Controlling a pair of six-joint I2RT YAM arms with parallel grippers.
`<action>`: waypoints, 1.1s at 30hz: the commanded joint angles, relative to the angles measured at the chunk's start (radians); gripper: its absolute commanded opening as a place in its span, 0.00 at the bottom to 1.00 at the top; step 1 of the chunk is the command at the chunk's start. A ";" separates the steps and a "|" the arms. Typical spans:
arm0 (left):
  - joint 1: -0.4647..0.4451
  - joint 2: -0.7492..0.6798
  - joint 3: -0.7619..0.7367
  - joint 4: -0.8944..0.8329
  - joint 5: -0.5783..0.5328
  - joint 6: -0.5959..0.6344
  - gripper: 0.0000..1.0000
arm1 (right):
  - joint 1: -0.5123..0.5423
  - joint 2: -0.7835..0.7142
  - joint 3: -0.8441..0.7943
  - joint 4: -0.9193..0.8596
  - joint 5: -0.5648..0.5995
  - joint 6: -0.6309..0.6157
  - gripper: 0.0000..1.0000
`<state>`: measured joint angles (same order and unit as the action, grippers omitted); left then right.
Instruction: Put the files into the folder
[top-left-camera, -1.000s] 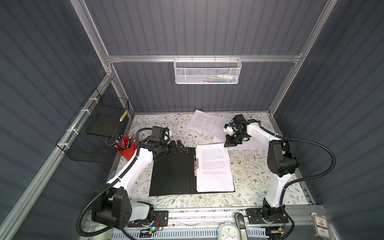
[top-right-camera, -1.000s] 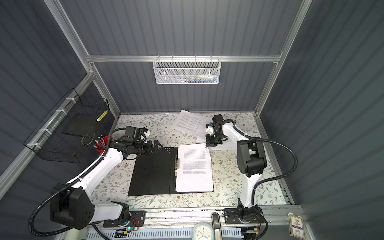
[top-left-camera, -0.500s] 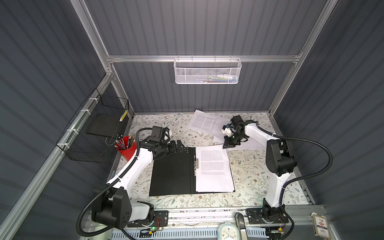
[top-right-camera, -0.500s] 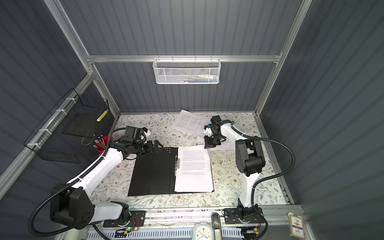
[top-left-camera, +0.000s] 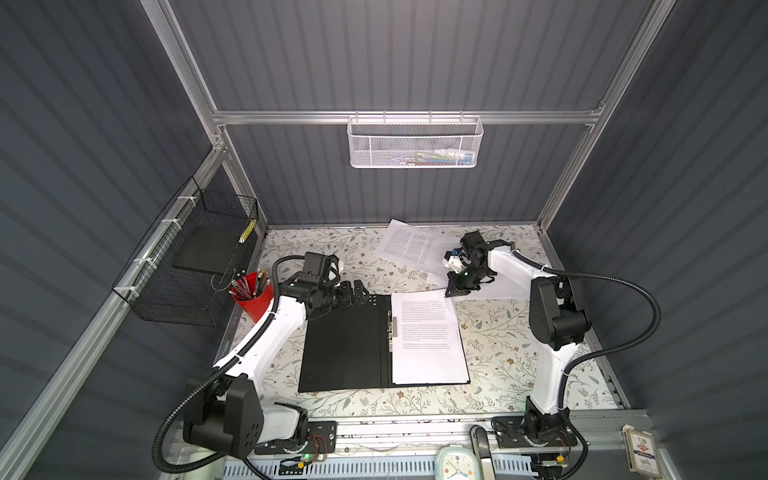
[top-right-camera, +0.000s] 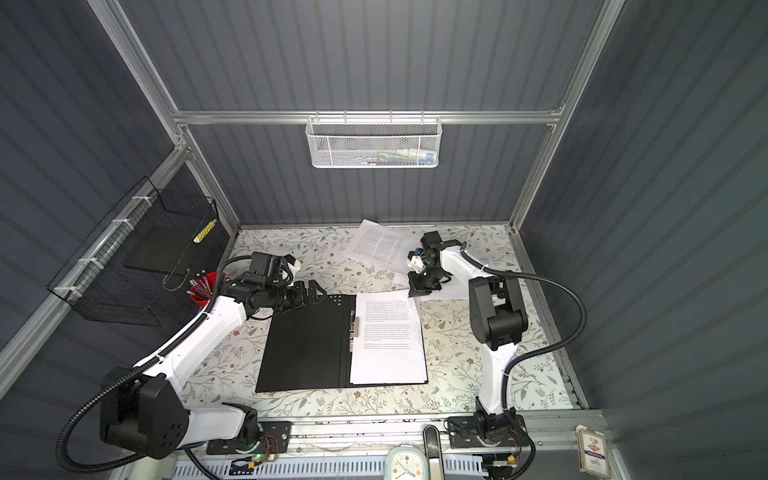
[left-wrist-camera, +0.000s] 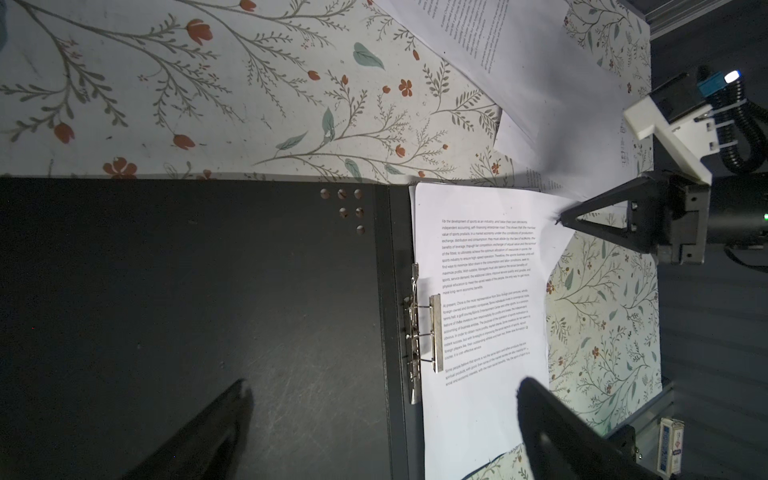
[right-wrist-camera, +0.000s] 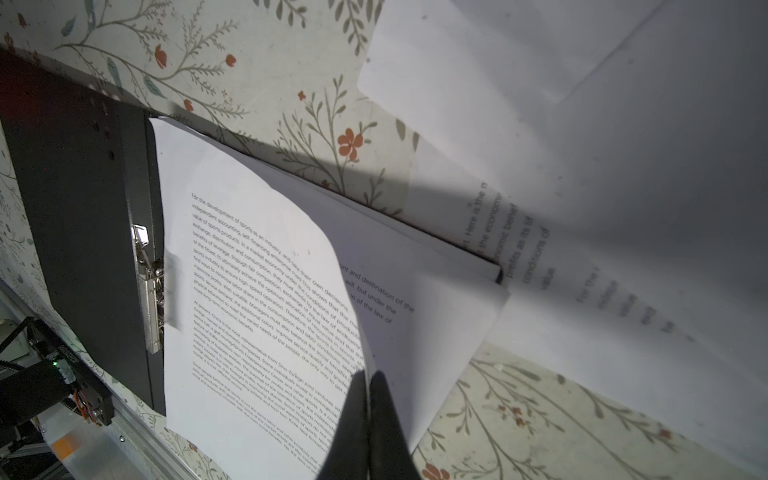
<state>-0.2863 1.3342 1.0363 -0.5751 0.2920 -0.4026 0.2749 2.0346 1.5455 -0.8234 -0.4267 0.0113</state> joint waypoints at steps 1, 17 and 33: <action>0.006 0.000 0.006 0.009 0.024 0.009 0.99 | 0.004 0.022 0.036 -0.012 -0.015 0.005 0.04; 0.006 0.004 0.007 0.009 0.022 0.009 1.00 | 0.006 0.019 0.031 -0.003 0.000 0.010 0.23; 0.006 -0.028 0.041 -0.007 0.006 -0.003 1.00 | -0.051 -0.179 -0.084 0.089 0.080 0.115 0.69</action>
<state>-0.2863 1.3338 1.0393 -0.5755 0.2955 -0.4030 0.2371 1.9144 1.4853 -0.7471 -0.3801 0.0937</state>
